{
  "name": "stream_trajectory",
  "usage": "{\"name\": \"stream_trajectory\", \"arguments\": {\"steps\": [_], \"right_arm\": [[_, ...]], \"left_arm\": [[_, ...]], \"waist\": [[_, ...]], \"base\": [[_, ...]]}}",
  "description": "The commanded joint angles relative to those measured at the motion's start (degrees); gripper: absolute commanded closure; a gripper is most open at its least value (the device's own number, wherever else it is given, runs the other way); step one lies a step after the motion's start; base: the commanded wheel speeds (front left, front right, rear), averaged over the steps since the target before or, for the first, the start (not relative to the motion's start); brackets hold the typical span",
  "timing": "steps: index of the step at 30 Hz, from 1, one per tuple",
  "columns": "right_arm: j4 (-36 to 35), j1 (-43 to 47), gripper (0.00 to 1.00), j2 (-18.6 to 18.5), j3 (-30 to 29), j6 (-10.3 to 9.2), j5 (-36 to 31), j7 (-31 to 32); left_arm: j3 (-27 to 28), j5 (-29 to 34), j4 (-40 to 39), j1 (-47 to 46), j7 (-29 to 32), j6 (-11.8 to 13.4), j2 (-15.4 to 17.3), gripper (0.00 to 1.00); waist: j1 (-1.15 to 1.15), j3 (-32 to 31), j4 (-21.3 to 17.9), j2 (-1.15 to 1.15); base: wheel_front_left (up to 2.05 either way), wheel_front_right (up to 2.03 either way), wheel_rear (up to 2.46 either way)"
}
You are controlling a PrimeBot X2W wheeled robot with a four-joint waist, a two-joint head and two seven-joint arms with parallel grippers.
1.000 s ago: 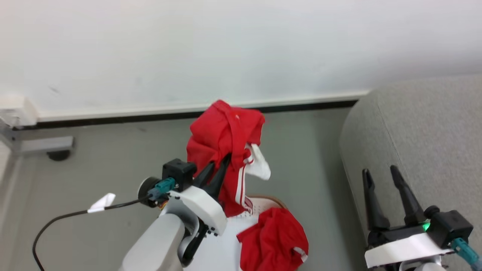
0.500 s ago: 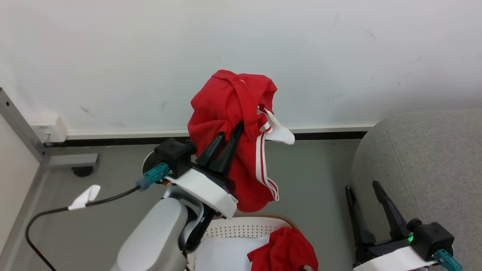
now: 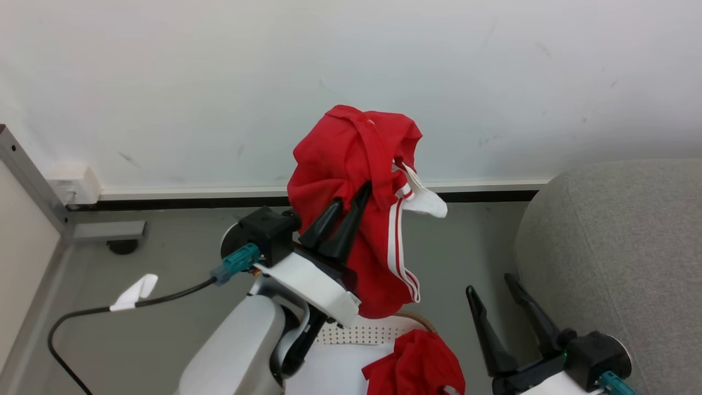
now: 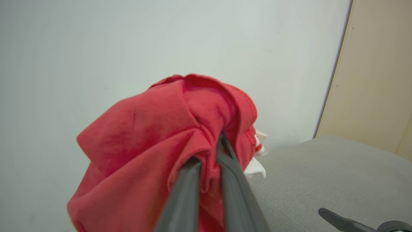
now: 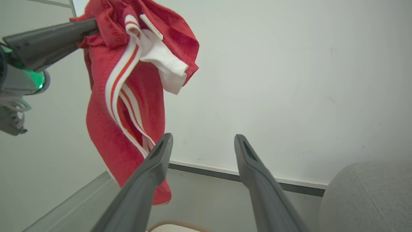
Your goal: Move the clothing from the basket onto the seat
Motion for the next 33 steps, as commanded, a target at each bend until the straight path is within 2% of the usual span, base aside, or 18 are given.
{"name": "stream_trajectory", "arguments": {"steps": [1, 6, 10, 21, 28, 29, 30, 31, 33], "right_arm": [[0.2, -0.84, 0.0, -1.45, 2.01, -0.12, -0.92, 0.04], [1.59, -2.54, 0.0, -3.83, 9.92, -0.12, 0.16, 0.03], [3.92, -4.7, 0.0, -4.61, 13.53, -0.12, 0.64, 0.04], [11.73, -9.79, 0.0, -4.15, 16.48, -0.12, 2.34, 0.04], [14.03, -11.54, 0.0, -2.4, 14.85, -0.12, 3.79, 0.03], [13.99, -11.51, 0.57, -2.2, 14.28, -0.12, 4.01, 0.03], [13.67, -11.42, 0.91, -1.97, 13.67, -0.12, 3.91, 0.04], [13.45, -11.19, 1.0, -1.71, 13.21, -0.12, 4.06, 0.04], [13.47, -10.7, 1.0, -1.3, 12.81, -0.12, 4.2, 0.03]], "left_arm": [[-0.33, -0.68, -0.55, 0.62, -0.07, 0.1, -0.21, 1.0], [-2.01, -1.05, -1.18, 1.18, -0.42, 0.0, -1.21, 1.0], [-4.43, -1.9, -1.96, 1.77, -0.7, -0.16, -2.17, 1.0], [-11.01, -3.68, -4.38, 3.01, -1.16, 0.13, -3.09, 1.0], [-13.45, -5.59, -5.24, 3.09, -0.91, 0.93, -3.16, 1.0], [-13.58, -5.86, -5.24, 3.05, -0.93, 1.04, -3.17, 1.0], [-13.62, -6.07, -5.23, 3.02, -0.95, 1.28, -3.17, 1.0], [-13.61, -6.18, -5.19, 2.98, -1.0, 1.43, -3.17, 1.0], [-13.45, -6.36, -4.95, 2.92, -1.13, 1.71, -3.17, 1.0]], "waist": [[0.01, 0.09, 0.35, 0.0], [0.01, 0.27, 1.9, 0.0], [0.01, 0.32, 3.99, 0.0], [0.01, -0.06, 9.85, 0.0], [0.01, -0.27, 12.12, 0.0], [0.01, -0.28, 12.22, 0.0], [0.01, -0.26, 12.27, 0.0], [0.01, -0.24, 12.26, 0.0], [0.01, -0.23, 12.08, 0.0]], "base": [[0.0, 0.0, 0.0], [0.0, 0.0, 0.0], [0.0, 0.0, 0.0], [0.0, 0.0, 0.0], [0.0, 0.0, 0.0], [0.0, 0.0, 0.0], [0.0, 0.0, 0.0], [0.0, 0.0, 0.0], [0.0, 0.0, 0.0]]}}
